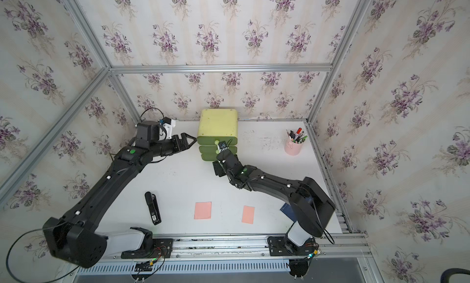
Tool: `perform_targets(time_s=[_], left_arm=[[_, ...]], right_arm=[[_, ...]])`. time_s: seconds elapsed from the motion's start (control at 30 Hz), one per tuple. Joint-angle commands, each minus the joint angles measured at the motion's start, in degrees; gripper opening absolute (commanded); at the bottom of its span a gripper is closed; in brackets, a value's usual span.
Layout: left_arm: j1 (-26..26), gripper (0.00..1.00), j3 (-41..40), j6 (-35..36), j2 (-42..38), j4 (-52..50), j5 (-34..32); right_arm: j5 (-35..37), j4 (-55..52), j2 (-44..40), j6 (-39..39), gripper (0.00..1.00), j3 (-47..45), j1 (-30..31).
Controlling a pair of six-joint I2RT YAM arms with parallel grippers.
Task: Please put the sticky notes in the drawer by color
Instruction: Close the drawer in the storage box, then open the drawer in the storage box.
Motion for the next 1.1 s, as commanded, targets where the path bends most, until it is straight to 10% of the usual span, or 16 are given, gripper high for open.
perform_targets(time_s=[0.0,0.17,0.33,1.07], left_arm=[[0.59,0.99,-9.48,-15.1,-3.32,19.48,6.38],[-0.35,1.0,-28.82,-34.29,-3.71,45.76,3.79],[-2.93,0.99,-37.17,-36.01,-3.59,51.57,-5.63],[-16.79,0.91,-35.11,-41.95,25.33,74.42,-20.36]], right_arm=[[-14.2,6.28,-4.43,1.35,0.78,-5.43,-5.46],[-27.06,16.54,-8.03,-0.72,0.76,-14.82,-18.18],[-31.91,23.28,-5.78,-7.81,0.72,-16.53,-22.24],[-48.71,26.95,12.01,-5.97,0.53,-4.94,-29.97]])
